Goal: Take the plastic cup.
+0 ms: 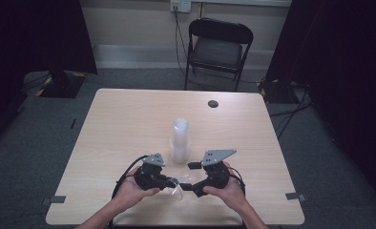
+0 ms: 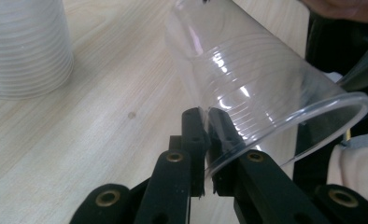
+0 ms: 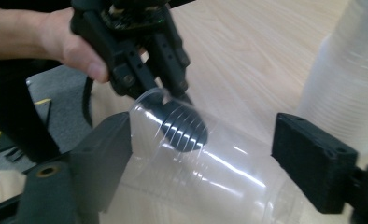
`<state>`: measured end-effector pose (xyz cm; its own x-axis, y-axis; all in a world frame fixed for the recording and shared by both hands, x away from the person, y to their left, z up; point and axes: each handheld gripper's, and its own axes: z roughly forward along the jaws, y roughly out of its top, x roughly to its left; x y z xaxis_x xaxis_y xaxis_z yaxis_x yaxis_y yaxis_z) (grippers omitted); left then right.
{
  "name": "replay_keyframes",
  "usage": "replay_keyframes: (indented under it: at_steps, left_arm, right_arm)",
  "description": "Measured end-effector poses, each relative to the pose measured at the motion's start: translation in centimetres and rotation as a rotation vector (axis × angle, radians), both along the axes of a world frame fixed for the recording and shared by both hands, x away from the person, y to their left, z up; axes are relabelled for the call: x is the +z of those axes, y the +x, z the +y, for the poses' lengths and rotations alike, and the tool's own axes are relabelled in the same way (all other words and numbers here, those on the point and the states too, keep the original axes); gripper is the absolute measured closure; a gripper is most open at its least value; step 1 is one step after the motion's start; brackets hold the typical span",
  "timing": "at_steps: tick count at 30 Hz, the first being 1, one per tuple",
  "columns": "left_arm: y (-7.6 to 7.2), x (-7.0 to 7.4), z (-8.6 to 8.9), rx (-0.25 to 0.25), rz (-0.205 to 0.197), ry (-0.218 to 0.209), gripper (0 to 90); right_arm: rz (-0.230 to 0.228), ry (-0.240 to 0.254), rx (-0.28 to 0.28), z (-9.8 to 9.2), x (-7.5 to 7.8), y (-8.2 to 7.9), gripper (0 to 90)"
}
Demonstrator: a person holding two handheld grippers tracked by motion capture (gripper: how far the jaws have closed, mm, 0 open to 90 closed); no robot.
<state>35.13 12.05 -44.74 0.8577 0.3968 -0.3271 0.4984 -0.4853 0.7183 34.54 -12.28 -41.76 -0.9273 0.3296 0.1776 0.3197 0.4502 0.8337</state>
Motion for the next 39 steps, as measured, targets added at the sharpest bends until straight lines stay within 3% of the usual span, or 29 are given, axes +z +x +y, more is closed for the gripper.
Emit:
replay_keyframes:
  at_steps: [4,9,16,24,31,39]
  left_arm:
    - [0.2,0.0,0.2,0.001,0.027,-0.028,86.7]
    - [0.3,0.0,0.4,0.011,0.033,-0.027,86.8]
    - [0.5,0.1,0.9,0.059,0.055,-0.080,86.7]
    - [0.5,0.5,1.2,0.086,0.083,-0.146,87.1]
    - [0.5,0.5,0.9,0.090,0.104,-0.141,87.1]
    - [0.4,0.2,0.2,0.098,0.127,-0.133,87.0]
  right_arm:
    - [-0.011,-0.017,0.029,0.0,-0.1,0.0,15.4]
    - [-0.006,-0.055,0.054,0.3,-0.6,-0.1,13.3]
    - [-0.035,-0.074,0.062,0.5,-0.6,-0.3,12.6]
    - [-0.085,-0.138,0.070,1.7,-0.9,-1.1,10.5]
    - [-0.168,-0.219,0.059,2.9,-1.1,-1.6,12.3]
    - [-0.219,-0.273,0.056,4.2,-1.4,-2.3,14.2]
